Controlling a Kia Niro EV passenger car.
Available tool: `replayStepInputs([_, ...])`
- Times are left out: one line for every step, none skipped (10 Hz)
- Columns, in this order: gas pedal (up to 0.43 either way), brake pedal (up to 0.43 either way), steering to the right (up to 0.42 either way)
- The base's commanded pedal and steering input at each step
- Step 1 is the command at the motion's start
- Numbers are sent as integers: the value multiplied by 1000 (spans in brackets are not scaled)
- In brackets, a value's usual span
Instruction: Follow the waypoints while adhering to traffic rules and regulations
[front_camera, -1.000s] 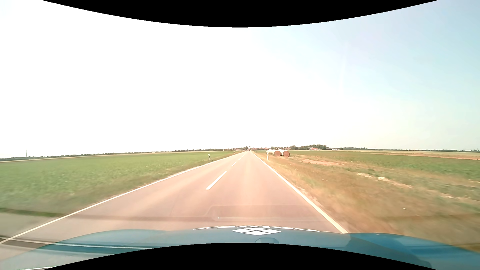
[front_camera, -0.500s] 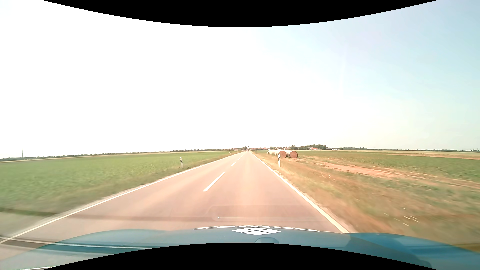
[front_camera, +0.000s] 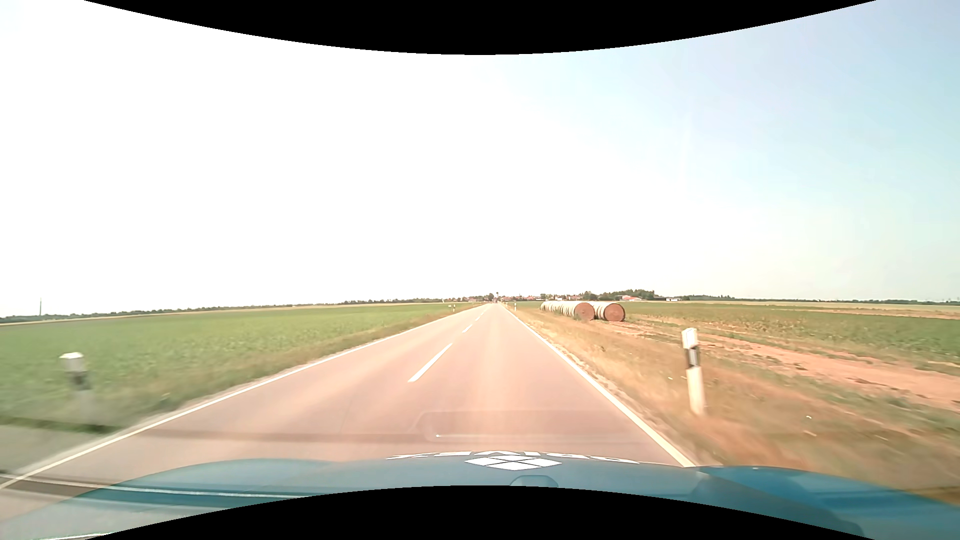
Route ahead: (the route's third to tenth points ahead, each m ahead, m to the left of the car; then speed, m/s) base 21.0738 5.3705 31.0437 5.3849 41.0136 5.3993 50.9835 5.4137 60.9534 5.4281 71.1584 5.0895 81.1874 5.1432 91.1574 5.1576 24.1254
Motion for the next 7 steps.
replayStepInputs([209,0,-2])
replayStepInputs([209,0,-2])
replayStepInputs([209,0,-2])
replayStepInputs([209,0,-2])
replayStepInputs([209,0,-3])
replayStepInputs([209,0,-2])
replayStepInputs([209,0,-2])
